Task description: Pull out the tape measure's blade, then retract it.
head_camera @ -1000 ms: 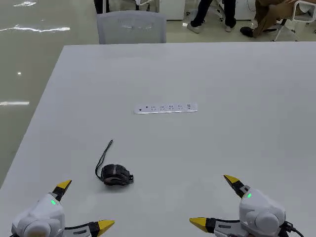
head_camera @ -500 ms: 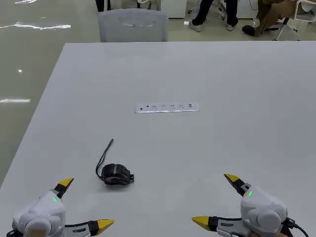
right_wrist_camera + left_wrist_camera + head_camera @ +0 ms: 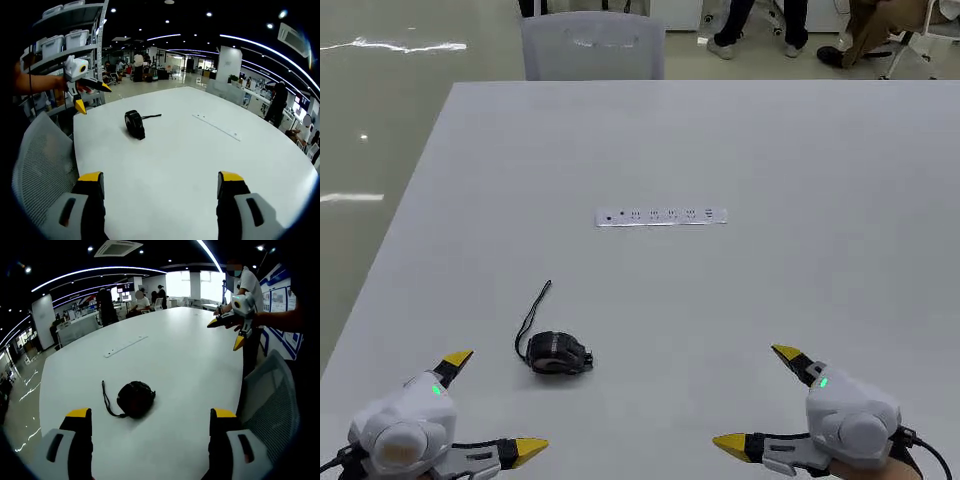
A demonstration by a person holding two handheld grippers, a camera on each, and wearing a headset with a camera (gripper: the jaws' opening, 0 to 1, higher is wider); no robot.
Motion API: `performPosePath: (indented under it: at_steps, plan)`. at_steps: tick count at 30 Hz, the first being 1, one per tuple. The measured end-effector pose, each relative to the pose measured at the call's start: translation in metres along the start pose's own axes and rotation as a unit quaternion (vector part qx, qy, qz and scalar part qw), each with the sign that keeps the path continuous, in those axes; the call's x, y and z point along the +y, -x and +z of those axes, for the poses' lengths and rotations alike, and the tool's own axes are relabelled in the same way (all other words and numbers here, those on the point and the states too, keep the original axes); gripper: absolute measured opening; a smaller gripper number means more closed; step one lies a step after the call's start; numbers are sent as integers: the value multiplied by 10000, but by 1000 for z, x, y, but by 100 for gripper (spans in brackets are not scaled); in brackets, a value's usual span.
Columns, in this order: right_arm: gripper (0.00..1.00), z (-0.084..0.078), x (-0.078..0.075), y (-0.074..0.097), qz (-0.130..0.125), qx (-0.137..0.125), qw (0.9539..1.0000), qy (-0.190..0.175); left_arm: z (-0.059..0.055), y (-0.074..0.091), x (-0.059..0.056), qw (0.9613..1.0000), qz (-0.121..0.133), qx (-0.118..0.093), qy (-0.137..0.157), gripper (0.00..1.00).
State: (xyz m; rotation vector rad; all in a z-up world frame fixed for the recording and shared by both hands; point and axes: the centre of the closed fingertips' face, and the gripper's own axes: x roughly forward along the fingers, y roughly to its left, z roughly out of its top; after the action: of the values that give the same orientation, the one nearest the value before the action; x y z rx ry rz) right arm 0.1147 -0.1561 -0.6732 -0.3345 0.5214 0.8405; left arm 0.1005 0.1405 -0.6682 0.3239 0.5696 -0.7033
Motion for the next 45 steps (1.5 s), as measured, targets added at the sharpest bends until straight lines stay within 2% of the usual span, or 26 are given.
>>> performPosePath:
  at_steps: [3, 12, 21, 25, 30, 40, 45]
  plan:
    - [96, -2, 1, -4, 147, 70, 9999, 29, -1, -3, 1, 9999, -89, 35, -94, 94]
    - [93, 1, 0, -15, 380, 144, 9988, 255, -4, -13, 7, 9990, -250, 228, -275, 93]
    - [88, 10, 0, -25, 617, 151, 9969, 464, -9, -23, 11, 9959, -487, 516, -560, 89]
    - [86, 12, 0, -30, 723, 167, 9957, 560, -12, -28, 12, 9926, -650, 698, -748, 86]
    - [83, 12, -2, -36, 829, 196, 9944, 622, -14, -34, 14, 9893, -780, 829, -908, 82]
    - [75, 15, -5, -50, 1100, 206, 9900, 862, -16, -47, 25, 9827, -951, 1033, -1206, 77]
    - [71, 18, -6, -62, 1238, 188, 9872, 989, -16, -55, 25, 9782, -1140, 1089, -1352, 73]
